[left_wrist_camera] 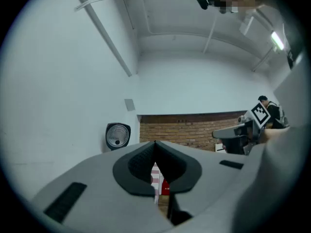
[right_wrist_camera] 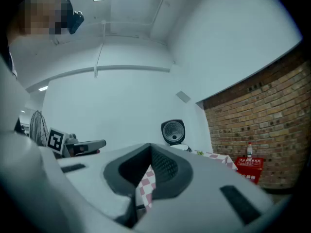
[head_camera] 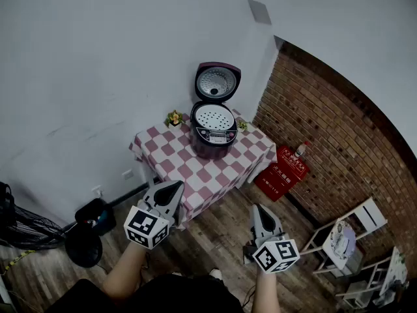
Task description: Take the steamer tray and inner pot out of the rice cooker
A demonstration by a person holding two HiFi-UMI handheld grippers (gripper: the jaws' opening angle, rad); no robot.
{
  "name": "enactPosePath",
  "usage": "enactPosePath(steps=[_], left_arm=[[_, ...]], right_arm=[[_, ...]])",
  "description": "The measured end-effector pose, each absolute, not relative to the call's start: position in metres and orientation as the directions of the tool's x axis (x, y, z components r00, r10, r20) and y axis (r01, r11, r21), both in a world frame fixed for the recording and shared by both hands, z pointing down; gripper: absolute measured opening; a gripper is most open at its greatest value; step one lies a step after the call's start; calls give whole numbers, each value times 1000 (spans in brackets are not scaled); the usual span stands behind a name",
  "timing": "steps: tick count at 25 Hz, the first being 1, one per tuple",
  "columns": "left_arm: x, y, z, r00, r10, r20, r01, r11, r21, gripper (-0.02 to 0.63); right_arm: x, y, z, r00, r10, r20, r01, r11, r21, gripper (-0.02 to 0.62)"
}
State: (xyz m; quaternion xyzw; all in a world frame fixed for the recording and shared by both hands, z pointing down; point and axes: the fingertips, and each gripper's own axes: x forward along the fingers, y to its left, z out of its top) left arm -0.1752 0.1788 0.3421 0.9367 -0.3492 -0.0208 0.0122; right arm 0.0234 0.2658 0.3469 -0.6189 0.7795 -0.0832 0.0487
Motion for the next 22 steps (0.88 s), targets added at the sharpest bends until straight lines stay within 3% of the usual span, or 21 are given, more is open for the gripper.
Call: enactPosePath(steps=[11,22], left_arm=[[-196,175,354,750,-661,-32,-661,-751,2,2],[-220,171,367,751,-660,-12,-656,-749,94,2]], right_arm=[[3,265,346,-226,-974,22,-958,218,-188,3],[-22,249,340,-275,-960,47,-953,266,-147,3]])
